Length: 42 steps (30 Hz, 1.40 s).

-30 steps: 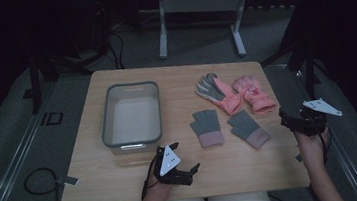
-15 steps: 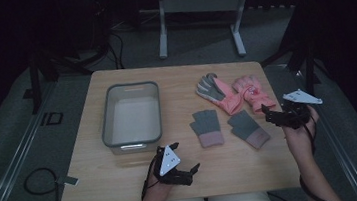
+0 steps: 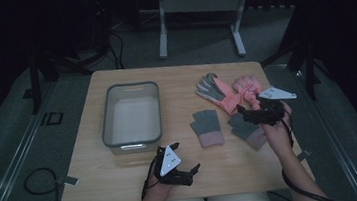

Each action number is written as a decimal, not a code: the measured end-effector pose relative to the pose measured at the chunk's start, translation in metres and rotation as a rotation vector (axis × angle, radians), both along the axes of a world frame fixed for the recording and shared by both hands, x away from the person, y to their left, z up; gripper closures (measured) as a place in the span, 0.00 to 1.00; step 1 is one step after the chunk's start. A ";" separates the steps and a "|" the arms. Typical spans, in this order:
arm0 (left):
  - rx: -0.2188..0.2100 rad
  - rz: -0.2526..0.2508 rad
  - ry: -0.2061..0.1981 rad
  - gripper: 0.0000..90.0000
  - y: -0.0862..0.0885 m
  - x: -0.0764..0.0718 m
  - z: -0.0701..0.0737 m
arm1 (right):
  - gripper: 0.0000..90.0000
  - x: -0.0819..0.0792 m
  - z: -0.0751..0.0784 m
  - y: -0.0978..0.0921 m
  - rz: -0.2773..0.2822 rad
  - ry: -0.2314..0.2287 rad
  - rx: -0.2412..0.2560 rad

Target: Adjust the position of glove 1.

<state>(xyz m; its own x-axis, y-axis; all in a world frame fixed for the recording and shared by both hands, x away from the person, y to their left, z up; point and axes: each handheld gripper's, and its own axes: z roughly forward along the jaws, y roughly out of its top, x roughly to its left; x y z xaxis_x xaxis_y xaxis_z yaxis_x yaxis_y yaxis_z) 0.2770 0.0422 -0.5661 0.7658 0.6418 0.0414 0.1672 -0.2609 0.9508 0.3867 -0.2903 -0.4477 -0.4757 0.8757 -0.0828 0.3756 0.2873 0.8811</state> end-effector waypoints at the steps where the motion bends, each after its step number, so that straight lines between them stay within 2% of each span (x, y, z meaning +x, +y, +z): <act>1: -0.001 0.000 0.000 0.01 0.000 0.000 0.000 | 0.15 0.000 0.000 0.000 0.000 0.000 0.000; 4: -0.002 -0.002 0.002 0.01 0.000 0.000 0.000 | 0.14 0.006 -0.006 0.013 0.033 0.012 0.029; 6: -0.003 -0.003 0.002 0.01 0.000 0.000 0.000 | 0.14 0.007 -0.008 0.015 0.036 0.015 0.031; 9: 0.000 -0.005 -0.001 0.01 0.000 0.000 0.000 | 0.14 0.017 -0.020 0.031 0.038 0.068 0.054; 10: 0.000 -0.005 0.000 0.01 0.000 0.000 0.000 | 0.14 0.017 -0.020 0.031 0.038 0.068 0.054; 11: -0.001 -0.005 0.000 0.01 0.000 0.000 0.000 | 0.14 0.020 -0.026 0.036 0.048 0.097 0.064; 12: -0.003 -0.005 0.000 0.01 0.000 0.000 0.000 | 0.14 0.020 -0.026 0.036 0.048 0.097 0.064; 16: -0.001 -0.007 0.001 0.01 0.000 0.000 0.000 | 0.15 0.026 -0.043 0.055 0.105 0.159 0.089; 18: 0.000 -0.006 0.000 0.01 0.000 0.000 0.000 | 0.17 0.027 -0.045 0.058 0.113 0.168 0.083; 19: 0.001 -0.007 -0.001 0.01 0.000 0.000 0.000 | 0.22 0.030 -0.052 0.065 0.124 0.175 0.064; 22: -0.001 -0.007 0.002 0.01 0.000 0.000 0.000 | 0.28 0.035 -0.058 0.070 0.130 0.196 0.052; 23: -0.002 -0.007 0.001 0.01 0.000 0.000 0.000 | 0.35 0.038 -0.063 0.074 0.137 0.200 0.030; 25: -0.002 -0.008 0.001 0.01 0.000 0.000 0.000 | 0.36 0.040 -0.064 0.076 0.143 0.205 0.025; 26: -0.001 -0.008 0.001 0.01 0.000 0.000 0.000 | 0.43 0.043 -0.069 0.080 0.156 0.209 -0.002; 27: -0.002 -0.008 0.002 0.01 0.000 0.000 0.000 | 0.48 0.045 -0.071 0.082 0.163 0.217 -0.008; 28: -0.003 -0.008 0.002 0.01 0.000 0.000 0.000 | 0.48 0.045 -0.071 0.082 0.163 0.217 -0.008; 29: -0.003 -0.008 0.002 0.01 0.001 0.000 0.000 | 0.53 0.047 -0.074 0.084 0.171 0.224 -0.019; 30: -0.004 -0.009 0.003 0.01 0.000 0.000 0.000 | 0.60 0.049 -0.078 0.088 0.185 0.251 -0.038; 35: -0.005 -0.009 0.004 0.01 0.001 0.000 0.000 | 0.65 0.056 -0.089 0.095 0.215 0.282 -0.081; 38: -0.005 -0.009 0.004 0.01 0.000 0.000 0.000 | 0.66 0.059 -0.092 0.096 0.210 0.289 -0.106; 39: -0.005 -0.009 0.004 0.01 0.000 0.000 0.000 | 0.68 0.062 -0.096 0.096 0.210 0.307 -0.113; 42: -0.004 -0.009 0.002 0.01 0.000 0.000 0.000 | 0.70 0.065 -0.100 0.098 0.199 0.321 -0.136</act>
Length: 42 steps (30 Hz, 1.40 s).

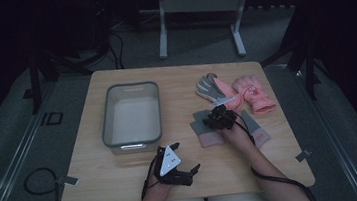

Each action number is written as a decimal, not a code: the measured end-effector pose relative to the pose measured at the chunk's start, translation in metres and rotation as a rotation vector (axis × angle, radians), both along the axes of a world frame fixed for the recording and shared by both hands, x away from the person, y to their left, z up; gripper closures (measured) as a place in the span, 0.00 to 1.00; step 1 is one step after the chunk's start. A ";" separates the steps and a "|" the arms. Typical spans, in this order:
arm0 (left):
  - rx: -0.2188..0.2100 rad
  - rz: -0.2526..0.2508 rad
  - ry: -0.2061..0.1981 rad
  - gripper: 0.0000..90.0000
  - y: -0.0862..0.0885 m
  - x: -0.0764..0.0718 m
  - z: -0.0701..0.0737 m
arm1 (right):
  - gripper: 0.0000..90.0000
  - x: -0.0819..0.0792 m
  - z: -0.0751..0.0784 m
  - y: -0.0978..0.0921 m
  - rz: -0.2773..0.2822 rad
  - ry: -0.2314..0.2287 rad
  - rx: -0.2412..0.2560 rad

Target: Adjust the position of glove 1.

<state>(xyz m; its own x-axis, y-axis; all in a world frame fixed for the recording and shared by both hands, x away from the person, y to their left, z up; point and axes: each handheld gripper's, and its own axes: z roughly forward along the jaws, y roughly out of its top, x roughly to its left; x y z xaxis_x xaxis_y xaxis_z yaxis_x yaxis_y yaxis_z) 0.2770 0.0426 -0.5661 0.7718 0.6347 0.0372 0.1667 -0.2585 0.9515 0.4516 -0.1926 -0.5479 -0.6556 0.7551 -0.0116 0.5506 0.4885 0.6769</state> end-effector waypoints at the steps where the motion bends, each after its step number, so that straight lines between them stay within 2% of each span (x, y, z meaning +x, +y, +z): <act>1: 0.001 0.000 0.000 0.01 0.000 0.000 0.000 | 0.72 0.000 0.000 0.000 0.000 0.001 -0.005; 3: 0.001 0.001 0.000 0.01 0.000 0.000 0.000 | 0.73 0.000 0.000 0.001 -0.003 0.002 -0.006; 4: -0.001 0.003 0.001 0.01 0.000 0.000 0.000 | 0.82 0.000 -0.001 0.001 -0.016 0.012 0.008; 6: -0.001 0.004 0.002 0.01 0.000 0.000 0.000 | 0.89 -0.002 0.000 0.003 -0.037 0.028 0.020; 9: -0.002 0.007 0.003 0.01 0.000 0.000 0.000 | 0.92 -0.002 0.001 0.006 -0.063 0.051 0.029; 10: -0.002 0.009 0.001 0.01 0.000 0.000 0.000 | 0.94 -0.006 0.008 0.008 -0.091 0.058 0.033; 13: 0.002 0.011 -0.005 0.01 0.000 0.000 0.000 | 0.95 -0.012 0.016 0.007 -0.103 0.064 0.061; 14: 0.002 0.011 -0.006 0.01 0.000 0.000 0.000 | 0.95 -0.022 0.027 0.007 -0.105 0.040 0.061; 16: 0.002 0.011 -0.005 0.01 0.000 0.000 0.000 | 0.95 -0.034 0.039 0.005 -0.129 0.020 0.077; 18: -0.001 0.015 -0.004 0.01 0.000 0.000 0.000 | 0.95 -0.046 0.049 0.002 -0.141 0.008 0.091; 19: -0.001 0.015 -0.004 0.01 0.000 0.000 0.000 | 0.95 -0.046 0.049 0.002 -0.141 0.008 0.091; 20: -0.001 0.015 -0.004 0.01 -0.001 0.000 0.000 | 0.95 -0.058 0.056 -0.001 -0.157 -0.009 0.098; 21: 0.000 0.014 -0.006 0.01 0.000 0.000 0.000 | 0.95 -0.058 0.056 -0.001 -0.157 -0.009 0.098; 22: -0.002 0.018 -0.008 0.01 0.000 0.000 0.000 | 0.95 -0.069 0.062 -0.003 -0.166 -0.012 0.118; 23: -0.005 0.020 -0.008 0.01 0.000 0.000 0.000 | 0.95 -0.069 0.062 -0.003 -0.166 -0.012 0.118; 24: -0.007 0.022 -0.006 0.01 0.000 0.001 0.000 | 0.95 -0.078 0.067 -0.007 -0.174 -0.017 0.140; 26: -0.006 0.023 -0.006 0.01 0.000 0.001 0.000 | 0.95 -0.082 0.068 -0.008 -0.165 -0.009 0.150; 27: -0.002 0.022 -0.008 0.01 0.000 0.001 0.000 | 0.95 -0.091 0.070 -0.008 -0.159 -0.021 0.146; 29: 0.001 0.021 -0.012 0.01 0.000 0.000 0.000 | 0.95 -0.093 0.068 -0.006 -0.146 -0.021 0.131; 32: 0.005 0.020 -0.013 0.01 0.000 0.000 0.000 | 0.95 -0.093 0.060 -0.007 -0.145 -0.002 0.134; 33: 0.006 0.020 -0.013 0.01 0.000 0.000 0.000 | 0.95 -0.091 0.051 -0.007 -0.139 0.008 0.128; 34: 0.005 0.019 -0.012 0.01 0.000 0.000 0.000 | 0.95 -0.091 0.051 -0.007 -0.139 0.008 0.128; 35: 0.005 0.018 -0.011 0.01 0.000 0.000 0.000 | 0.94 -0.086 0.041 -0.007 -0.144 0.023 0.115; 42: 0.007 0.018 -0.015 0.01 0.000 0.000 0.000 | 0.92 -0.069 0.017 -0.010 -0.152 0.065 0.097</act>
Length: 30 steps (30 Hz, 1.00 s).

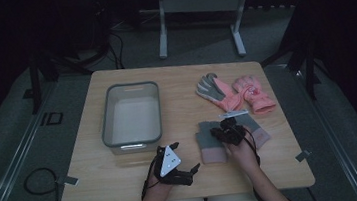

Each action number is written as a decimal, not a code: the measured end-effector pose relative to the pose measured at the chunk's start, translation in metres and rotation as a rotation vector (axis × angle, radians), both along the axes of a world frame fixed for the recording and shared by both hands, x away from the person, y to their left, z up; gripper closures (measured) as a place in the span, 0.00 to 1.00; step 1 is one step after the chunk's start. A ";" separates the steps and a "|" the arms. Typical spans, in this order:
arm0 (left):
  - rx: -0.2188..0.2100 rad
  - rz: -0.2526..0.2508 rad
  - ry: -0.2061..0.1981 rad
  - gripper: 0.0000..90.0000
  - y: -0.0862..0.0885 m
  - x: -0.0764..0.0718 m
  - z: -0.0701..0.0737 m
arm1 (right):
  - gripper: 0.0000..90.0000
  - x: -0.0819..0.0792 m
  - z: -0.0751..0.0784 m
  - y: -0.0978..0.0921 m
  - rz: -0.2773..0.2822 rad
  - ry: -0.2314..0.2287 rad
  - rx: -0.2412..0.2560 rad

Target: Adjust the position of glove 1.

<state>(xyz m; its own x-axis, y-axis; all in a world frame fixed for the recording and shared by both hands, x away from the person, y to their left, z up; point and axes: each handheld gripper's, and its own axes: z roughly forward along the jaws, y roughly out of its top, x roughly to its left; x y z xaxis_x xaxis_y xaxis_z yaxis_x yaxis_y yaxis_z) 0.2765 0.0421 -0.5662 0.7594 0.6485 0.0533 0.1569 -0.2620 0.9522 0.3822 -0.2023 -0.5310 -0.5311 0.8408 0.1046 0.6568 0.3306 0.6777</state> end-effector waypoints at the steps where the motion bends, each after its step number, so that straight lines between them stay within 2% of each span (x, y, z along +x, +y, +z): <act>1: 0.002 0.000 0.002 0.01 0.000 0.000 0.000 | 0.92 0.000 0.000 0.000 0.000 0.000 0.000; 2: 0.002 0.000 0.003 0.01 0.000 0.000 0.000 | 0.90 0.003 -0.006 0.001 0.018 -0.001 -0.024; 5: 0.000 -0.001 0.004 0.01 0.000 0.000 0.000 | 0.88 0.008 -0.013 0.001 0.019 0.012 -0.047; 7: 0.001 -0.002 0.004 0.01 0.000 0.000 0.000 | 0.87 0.009 -0.016 0.000 0.030 0.008 -0.032; 11: 0.001 -0.003 0.003 0.01 0.000 0.000 0.000 | 0.80 0.010 -0.012 -0.001 0.039 0.016 -0.029; 12: 0.001 -0.003 0.003 0.01 0.000 0.000 0.000 | 0.76 0.009 -0.004 -0.006 0.047 -0.010 -0.019; 14: -0.001 -0.002 0.005 0.01 0.000 0.000 0.000 | 0.75 0.008 0.000 -0.009 0.053 -0.025 -0.023; 17: -0.003 -0.004 0.005 0.01 0.000 0.001 0.000 | 0.75 0.010 0.012 -0.024 0.059 -0.067 -0.028; 18: -0.003 -0.005 0.005 0.01 0.000 0.001 0.000 | 0.76 0.011 0.022 -0.039 0.054 -0.094 -0.039; 21: 0.000 0.008 -0.003 0.01 0.000 0.000 0.000 | 0.76 0.013 0.029 -0.059 0.063 -0.107 -0.071; 23: 0.001 0.009 -0.005 0.01 -0.001 0.000 0.000 | 0.76 0.014 0.030 -0.065 0.066 -0.113 -0.081; 28: 0.000 0.008 -0.003 0.01 0.000 0.000 0.000 | 0.73 0.018 0.029 -0.099 0.080 -0.127 -0.111; 30: 0.000 0.006 0.000 0.01 0.000 0.000 0.000 | 0.73 0.020 0.025 -0.109 0.094 -0.111 -0.109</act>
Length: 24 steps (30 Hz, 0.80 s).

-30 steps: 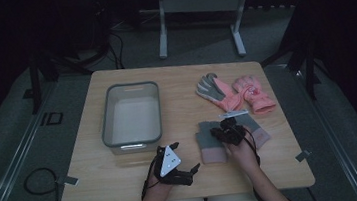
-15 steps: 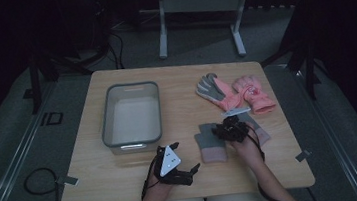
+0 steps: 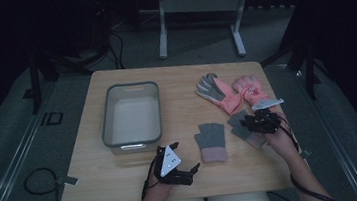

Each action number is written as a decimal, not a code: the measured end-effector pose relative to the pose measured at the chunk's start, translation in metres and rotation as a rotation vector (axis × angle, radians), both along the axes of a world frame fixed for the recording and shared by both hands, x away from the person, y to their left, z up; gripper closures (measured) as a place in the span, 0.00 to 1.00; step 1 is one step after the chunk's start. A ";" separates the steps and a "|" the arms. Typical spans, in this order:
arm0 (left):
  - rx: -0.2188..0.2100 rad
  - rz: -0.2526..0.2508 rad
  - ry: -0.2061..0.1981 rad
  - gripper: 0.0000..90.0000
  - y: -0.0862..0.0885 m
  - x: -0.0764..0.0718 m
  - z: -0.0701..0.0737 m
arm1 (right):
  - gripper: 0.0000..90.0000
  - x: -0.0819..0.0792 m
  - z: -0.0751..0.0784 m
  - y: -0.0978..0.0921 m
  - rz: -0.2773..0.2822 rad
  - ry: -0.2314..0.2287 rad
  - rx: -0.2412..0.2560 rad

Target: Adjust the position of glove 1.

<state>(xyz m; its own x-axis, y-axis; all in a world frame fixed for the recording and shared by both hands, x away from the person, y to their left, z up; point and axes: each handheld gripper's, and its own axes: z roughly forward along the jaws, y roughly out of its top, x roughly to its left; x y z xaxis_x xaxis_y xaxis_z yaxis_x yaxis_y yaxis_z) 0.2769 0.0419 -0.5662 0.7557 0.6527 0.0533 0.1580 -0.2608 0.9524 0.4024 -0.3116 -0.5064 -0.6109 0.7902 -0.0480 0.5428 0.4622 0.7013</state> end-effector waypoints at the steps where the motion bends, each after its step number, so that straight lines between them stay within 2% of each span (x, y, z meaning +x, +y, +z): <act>1: -0.001 0.003 0.000 0.01 0.000 0.000 0.000 | 0.73 0.001 -0.002 -0.004 -0.003 0.001 -0.013; 5: 0.003 0.014 -0.012 0.01 0.000 -0.001 0.000 | 0.71 0.008 -0.013 -0.015 -0.012 0.035 -0.032; 7: 0.003 0.012 -0.009 0.01 0.000 -0.001 0.000 | 0.71 0.012 -0.018 -0.017 -0.019 0.049 -0.051; 10: 0.002 0.012 -0.007 0.01 0.000 0.000 0.000 | 0.71 0.014 -0.022 -0.019 -0.014 0.066 -0.043; 12: 0.002 0.012 -0.007 0.01 0.000 0.000 0.000 | 0.70 0.017 -0.026 -0.020 -0.009 0.081 -0.062; 13: 0.002 0.017 -0.007 0.01 0.000 0.000 0.000 | 0.73 0.021 -0.031 -0.021 -0.005 0.113 -0.056; 15: 0.002 0.017 -0.007 0.01 0.000 -0.001 0.000 | 0.74 0.022 -0.031 -0.021 0.001 0.116 -0.061; 16: 0.004 0.016 -0.011 0.01 0.000 -0.001 0.000 | 0.79 0.024 -0.029 -0.018 0.005 0.142 -0.085; 18: 0.006 0.015 -0.011 0.01 0.000 -0.001 0.000 | 0.82 0.024 -0.028 -0.017 0.005 0.143 -0.095; 19: 0.006 0.015 -0.010 0.01 -0.001 -0.001 0.000 | 0.87 0.023 -0.028 -0.013 0.007 0.140 -0.113; 22: 0.003 0.017 -0.012 0.01 0.000 -0.001 0.000 | 0.92 0.022 -0.028 -0.014 -0.015 0.141 -0.093; 23: 0.003 0.017 -0.012 0.01 0.000 -0.001 0.000 | 0.94 0.022 -0.027 -0.014 -0.032 0.156 -0.079; 24: 0.005 0.019 -0.011 0.01 0.000 -0.001 0.000 | 0.94 0.020 -0.023 -0.013 -0.054 0.171 -0.094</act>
<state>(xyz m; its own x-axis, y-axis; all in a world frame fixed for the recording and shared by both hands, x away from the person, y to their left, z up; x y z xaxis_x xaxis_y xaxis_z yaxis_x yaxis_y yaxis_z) 0.2759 0.0417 -0.5663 0.7425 0.6667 0.0647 0.1525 -0.2624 0.9528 0.4219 -0.3250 -0.5297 -0.5731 0.8192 -0.0224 0.6763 0.4883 0.5515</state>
